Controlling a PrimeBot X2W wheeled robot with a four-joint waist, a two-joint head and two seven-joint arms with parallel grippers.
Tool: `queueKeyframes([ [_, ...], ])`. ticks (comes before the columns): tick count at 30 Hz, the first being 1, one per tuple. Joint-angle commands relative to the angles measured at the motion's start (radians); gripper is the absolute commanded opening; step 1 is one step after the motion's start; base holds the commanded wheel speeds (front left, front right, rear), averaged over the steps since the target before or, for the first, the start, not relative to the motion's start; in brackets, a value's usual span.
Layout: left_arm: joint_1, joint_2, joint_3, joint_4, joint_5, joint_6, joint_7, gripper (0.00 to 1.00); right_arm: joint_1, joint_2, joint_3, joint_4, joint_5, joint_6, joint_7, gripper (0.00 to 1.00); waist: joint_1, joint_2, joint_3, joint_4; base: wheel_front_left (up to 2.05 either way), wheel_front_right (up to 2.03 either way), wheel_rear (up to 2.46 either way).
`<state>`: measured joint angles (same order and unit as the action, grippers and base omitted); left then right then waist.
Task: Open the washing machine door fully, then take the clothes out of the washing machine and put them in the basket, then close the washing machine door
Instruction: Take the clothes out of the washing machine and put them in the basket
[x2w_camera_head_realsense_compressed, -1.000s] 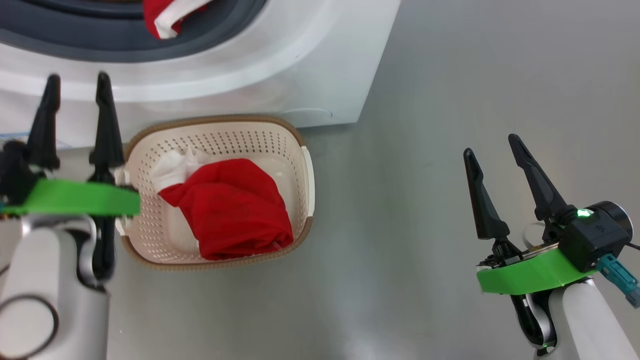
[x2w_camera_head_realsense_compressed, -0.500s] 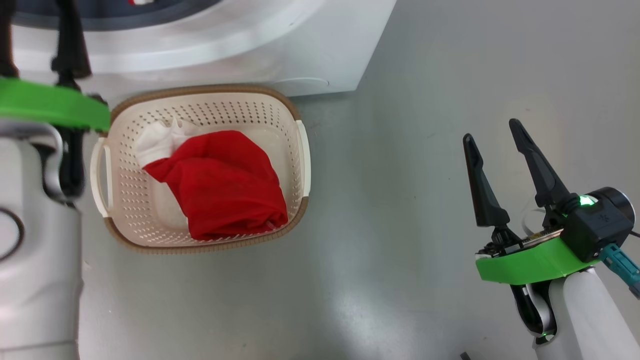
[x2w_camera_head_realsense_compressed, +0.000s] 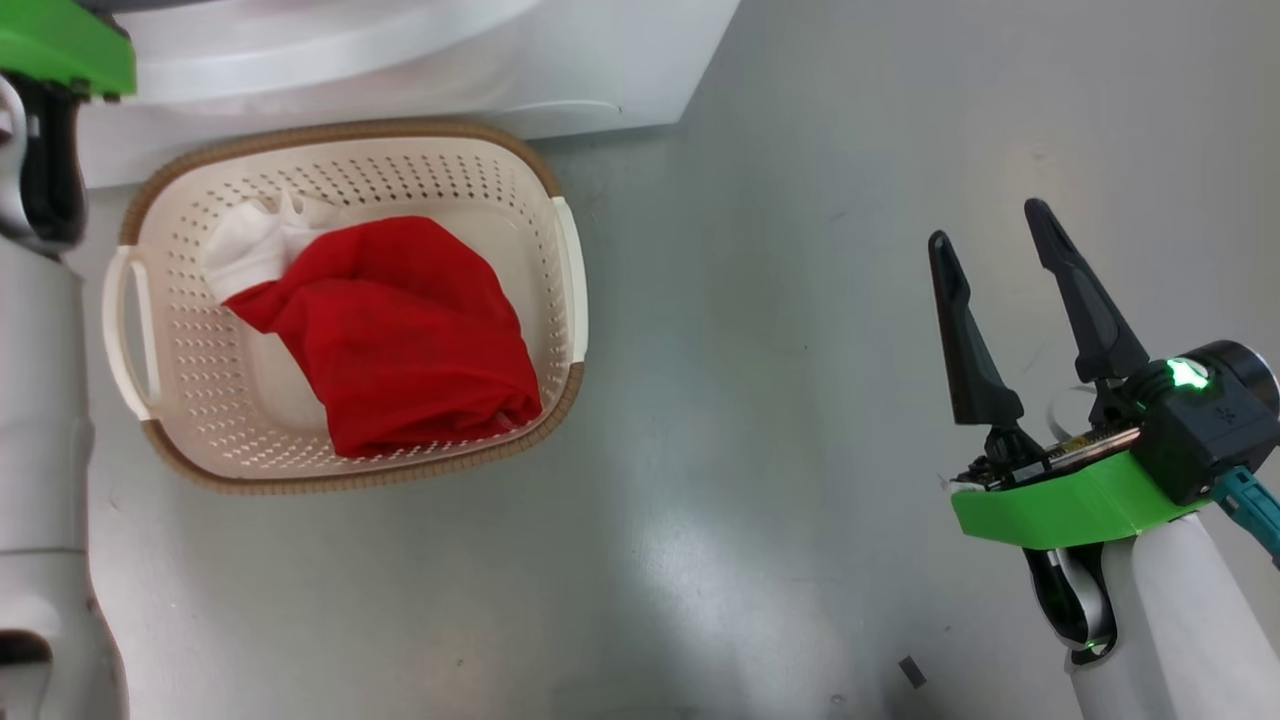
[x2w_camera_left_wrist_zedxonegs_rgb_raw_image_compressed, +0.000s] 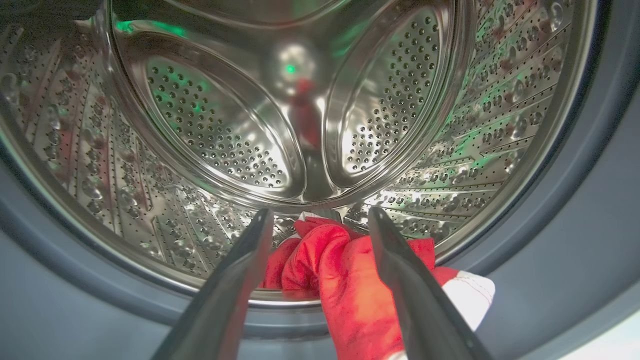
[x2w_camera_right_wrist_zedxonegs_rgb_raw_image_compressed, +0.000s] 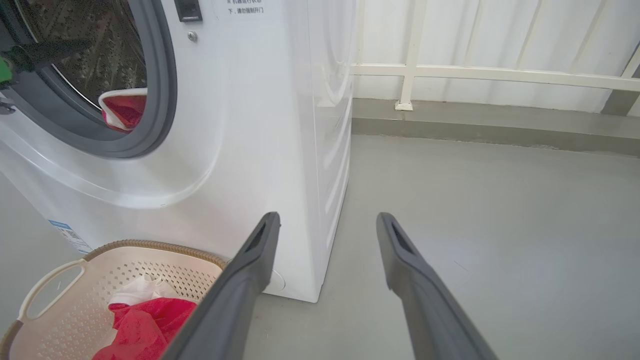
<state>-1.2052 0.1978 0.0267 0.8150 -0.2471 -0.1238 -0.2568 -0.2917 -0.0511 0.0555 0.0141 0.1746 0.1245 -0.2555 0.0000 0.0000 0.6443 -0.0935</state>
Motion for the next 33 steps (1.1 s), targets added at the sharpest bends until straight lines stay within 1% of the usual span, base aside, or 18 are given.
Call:
queueKeyframes([
  [1,-0.019,0.050,0.009,-0.009,0.001,-0.003,-0.005,1.00,0.001,0.001,0.025,-0.028,-0.005,0.006,-0.006,1.00,0.0000,0.0000,0.017,-0.012,0.00,0.00,0.00],
  [5,-0.073,0.045,-0.005,0.036,-0.004,-0.005,-0.005,1.00,-0.004,0.001,0.027,-0.032,-0.003,0.006,-0.006,1.00,0.0000,0.0000,0.033,-0.019,0.00,0.00,0.00],
  [8,-0.103,0.036,-0.022,0.094,-0.019,-0.006,-0.003,1.00,-0.008,0.001,0.030,-0.030,0.000,0.006,-0.006,1.00,0.0000,0.0000,0.038,-0.024,0.00,0.00,0.00],
  [13,-0.161,0.035,-0.055,0.184,-0.056,-0.007,0.040,1.00,-0.012,0.001,0.038,-0.027,0.007,0.006,-0.006,1.00,0.0000,0.0000,0.042,-0.039,0.00,0.00,0.00],
  [18,-0.221,0.052,-0.091,0.262,-0.060,-0.007,0.099,1.00,-0.015,0.001,0.045,-0.027,0.010,0.006,-0.006,1.00,0.0000,0.0000,0.051,-0.054,0.00,0.00,0.00],
  [23,-0.257,0.075,-0.121,0.348,-0.040,0.000,0.180,1.00,-0.021,0.001,0.077,-0.040,0.019,0.006,-0.006,1.00,0.0000,0.0000,0.057,-0.080,0.00,0.00,0.00],
  [28,-0.266,0.074,-0.149,0.402,-0.038,-0.003,0.214,1.00,-0.018,0.001,0.096,-0.046,0.031,0.006,-0.006,1.00,0.0000,0.0000,0.066,-0.096,0.00,0.00,0.00],
  [33,-0.264,0.089,-0.172,0.430,-0.026,-0.002,0.241,1.00,-0.019,0.001,0.098,-0.056,0.034,0.006,-0.006,1.00,0.0000,0.0000,0.072,-0.104,0.00,0.00,0.00],
])
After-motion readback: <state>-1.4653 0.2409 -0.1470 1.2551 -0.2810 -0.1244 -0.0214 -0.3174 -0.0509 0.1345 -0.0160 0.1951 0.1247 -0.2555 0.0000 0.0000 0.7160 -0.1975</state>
